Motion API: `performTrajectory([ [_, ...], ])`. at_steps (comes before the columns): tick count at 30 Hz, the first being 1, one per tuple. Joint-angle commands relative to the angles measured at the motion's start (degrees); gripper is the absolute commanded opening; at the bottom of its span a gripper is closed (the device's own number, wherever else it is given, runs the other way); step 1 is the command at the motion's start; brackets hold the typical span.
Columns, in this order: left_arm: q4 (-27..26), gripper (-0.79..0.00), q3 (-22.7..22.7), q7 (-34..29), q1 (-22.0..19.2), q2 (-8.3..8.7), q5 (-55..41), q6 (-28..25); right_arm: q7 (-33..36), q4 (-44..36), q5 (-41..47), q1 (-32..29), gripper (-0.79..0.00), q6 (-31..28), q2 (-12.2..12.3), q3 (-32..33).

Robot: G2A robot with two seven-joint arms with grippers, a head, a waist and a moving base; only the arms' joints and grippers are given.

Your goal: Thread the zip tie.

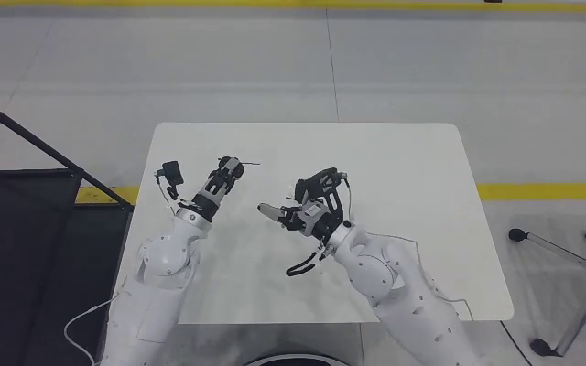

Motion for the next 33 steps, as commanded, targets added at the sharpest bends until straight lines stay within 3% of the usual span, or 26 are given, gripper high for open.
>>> performTrajectory([
  [1,0.0,-0.785,0.0,0.1,0.0,-0.01,-0.2,-0.1,0.0,-0.1,0.1,-0.1,0.0,-0.1,0.0,0.1],
  [9,0.0,-0.785,0.0,0.1,0.1,-0.01,-0.2,-0.1,2.1,0.4,-0.8,0.3,0.0,-1.3,0.0,-0.8],
  [18,0.0,-0.785,-1.4,2.2,-0.8,0.08,-0.2,2.1,11.5,5.9,-19.1,10.9,0.0,9.8,-3.2,-12.0],
  [28,-0.4,-0.785,-4.2,2.8,0.7,0.36,-1.8,1.4,17.6,14.8,-28.4,17.2,-0.212,17.5,-6.8,-17.8],
  [33,-0.1,-0.785,-4.5,2.6,0.5,0.42,-2.1,1.5,22.2,15.6,-33.5,18.2,-0.243,18.7,-7.7,-19.1],
])
